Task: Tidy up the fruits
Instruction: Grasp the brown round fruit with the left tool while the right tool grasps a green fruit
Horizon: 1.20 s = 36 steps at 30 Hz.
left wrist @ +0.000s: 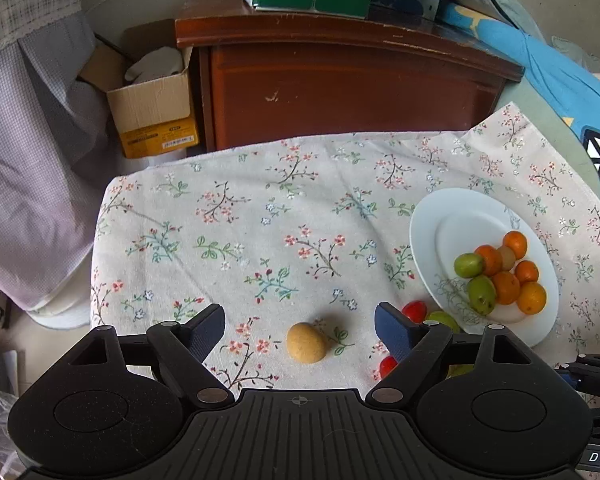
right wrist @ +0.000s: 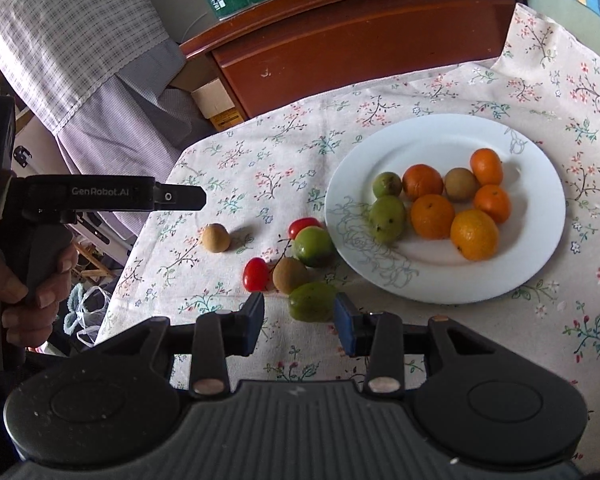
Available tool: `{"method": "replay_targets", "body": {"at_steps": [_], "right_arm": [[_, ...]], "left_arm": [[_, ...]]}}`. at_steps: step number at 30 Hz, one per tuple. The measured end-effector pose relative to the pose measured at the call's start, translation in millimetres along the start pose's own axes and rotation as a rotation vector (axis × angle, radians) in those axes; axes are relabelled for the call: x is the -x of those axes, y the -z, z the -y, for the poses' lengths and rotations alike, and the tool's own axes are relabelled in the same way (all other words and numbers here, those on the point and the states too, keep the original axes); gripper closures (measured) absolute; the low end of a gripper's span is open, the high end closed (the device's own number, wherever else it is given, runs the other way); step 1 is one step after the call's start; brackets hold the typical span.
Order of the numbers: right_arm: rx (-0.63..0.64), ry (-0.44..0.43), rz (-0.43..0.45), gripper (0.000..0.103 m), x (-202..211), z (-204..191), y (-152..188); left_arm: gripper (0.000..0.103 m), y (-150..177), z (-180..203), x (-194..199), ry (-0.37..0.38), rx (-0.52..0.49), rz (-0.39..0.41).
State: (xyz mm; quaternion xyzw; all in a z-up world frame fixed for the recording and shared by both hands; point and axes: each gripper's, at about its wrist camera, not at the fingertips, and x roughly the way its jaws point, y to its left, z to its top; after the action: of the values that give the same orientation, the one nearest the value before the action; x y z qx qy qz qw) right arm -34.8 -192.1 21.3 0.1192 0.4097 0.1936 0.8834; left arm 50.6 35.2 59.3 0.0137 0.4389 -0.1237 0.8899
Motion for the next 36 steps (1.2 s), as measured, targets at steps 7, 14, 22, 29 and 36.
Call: {"method": "replay_targets", "body": {"at_steps": [7,14,22,29,36], "right_arm": [[0.04,0.037,-0.015,0.063,-13,-4,4],[0.048,0.057,-0.011,0.06,-18,-3,4],[0.098,0.078,-0.016,0.06,-26,-9,7],[0.101,0.082,-0.011,0.059,-28,-9,7],[0.106,0.089,-0.005,0.061,-29,-8,6]], "left_arm": [[0.019,8,-3,-12,-0.003,0.021,-0.036],[0.019,13,1,-25,-0.021,0.006,-0.05],[0.02,17,2,-32,-0.022,0.013,-0.046],[0.028,17,4,-40,-0.021,0.026,-0.061],[0.047,20,11,-43,-0.026,-0.017,-0.049]]}}
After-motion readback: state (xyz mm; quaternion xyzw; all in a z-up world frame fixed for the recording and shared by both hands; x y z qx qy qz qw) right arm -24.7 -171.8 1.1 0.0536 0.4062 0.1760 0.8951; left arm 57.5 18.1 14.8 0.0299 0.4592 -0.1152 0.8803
